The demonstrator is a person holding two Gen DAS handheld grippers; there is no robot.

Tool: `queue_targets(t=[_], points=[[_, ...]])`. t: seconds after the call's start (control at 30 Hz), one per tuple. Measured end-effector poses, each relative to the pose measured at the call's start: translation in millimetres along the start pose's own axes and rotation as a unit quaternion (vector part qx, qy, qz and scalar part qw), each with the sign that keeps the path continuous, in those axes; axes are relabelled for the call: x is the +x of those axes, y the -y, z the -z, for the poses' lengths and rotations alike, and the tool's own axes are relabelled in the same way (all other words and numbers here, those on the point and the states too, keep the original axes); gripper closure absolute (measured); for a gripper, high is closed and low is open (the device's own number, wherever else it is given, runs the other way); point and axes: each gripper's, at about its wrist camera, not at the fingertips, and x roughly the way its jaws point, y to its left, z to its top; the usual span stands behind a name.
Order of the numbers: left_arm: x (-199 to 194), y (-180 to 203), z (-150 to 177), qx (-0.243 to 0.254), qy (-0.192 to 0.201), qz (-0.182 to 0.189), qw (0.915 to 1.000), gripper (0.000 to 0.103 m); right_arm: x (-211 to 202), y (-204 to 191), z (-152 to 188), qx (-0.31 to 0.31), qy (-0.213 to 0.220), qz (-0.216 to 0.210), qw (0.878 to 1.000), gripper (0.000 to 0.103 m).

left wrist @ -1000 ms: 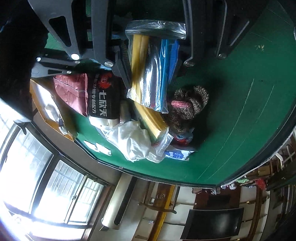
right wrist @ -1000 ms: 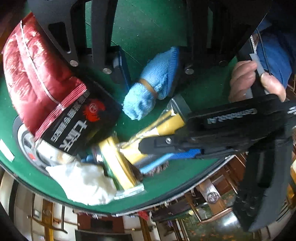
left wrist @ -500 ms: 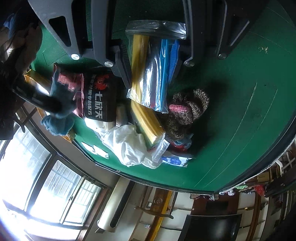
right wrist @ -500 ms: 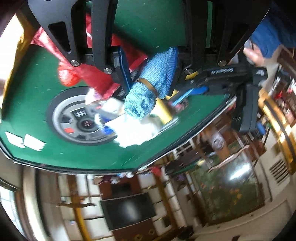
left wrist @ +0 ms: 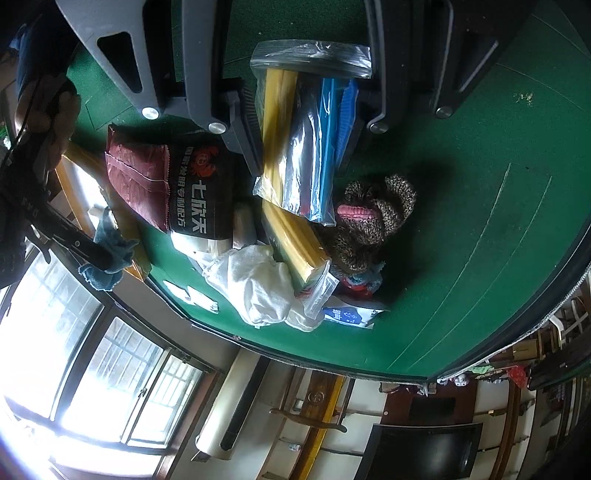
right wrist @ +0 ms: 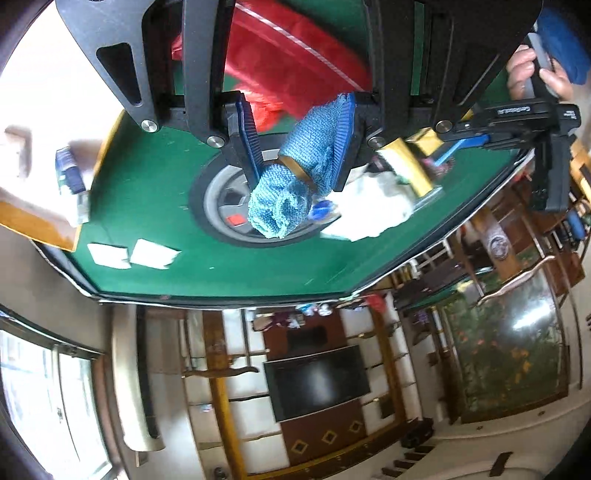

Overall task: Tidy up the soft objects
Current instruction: 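Place the blue cloth and sponge bag into the box with both grippers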

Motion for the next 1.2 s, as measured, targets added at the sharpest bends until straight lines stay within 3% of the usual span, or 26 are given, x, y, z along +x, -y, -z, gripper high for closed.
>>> queue_targets(t=[0.17,0.33,0.47,0.53,0.63,0.73,0.77,1.0,1.2], points=[[-3,-2,0,-0.002,0.007,-0.001,1.0,0.066,-8,16,-7,0.014,0.01,0.014,1.0,0.067],[-7,-1,1,-0.001,0.017,-0.002,0.9999,0.066,-23,33,-12,0.022,0.034,0.068,0.997,0.067],[-12,7,1,0.016,0.031,0.001,0.9994,0.067,-29,61,-16,0.041,0.035,0.141,0.988,0.067],[-16,14,2,0.032,0.042,0.001,0.9986,0.067,-33,73,-19,0.03,0.033,0.205,0.978,0.067],[-19,25,2,0.038,0.043,0.02,0.9982,0.067,-40,96,-24,0.021,0.026,0.304,0.952,0.067],[-20,44,-1,0.054,0.041,0.038,0.9969,0.066,-47,116,-29,0.006,0.011,0.401,0.916,0.067],[-20,53,-3,0.06,0.04,0.045,0.9963,0.066,-50,125,-31,0.009,0.002,0.416,0.909,0.067],[-4,149,-30,0.111,0.024,0.139,0.9837,0.066,-74,174,-29,0.027,-0.032,0.474,0.879,0.067],[54,243,-43,0.15,-0.028,0.178,0.9721,0.066,-92,209,-21,0.073,-0.048,0.463,0.882,0.067]])
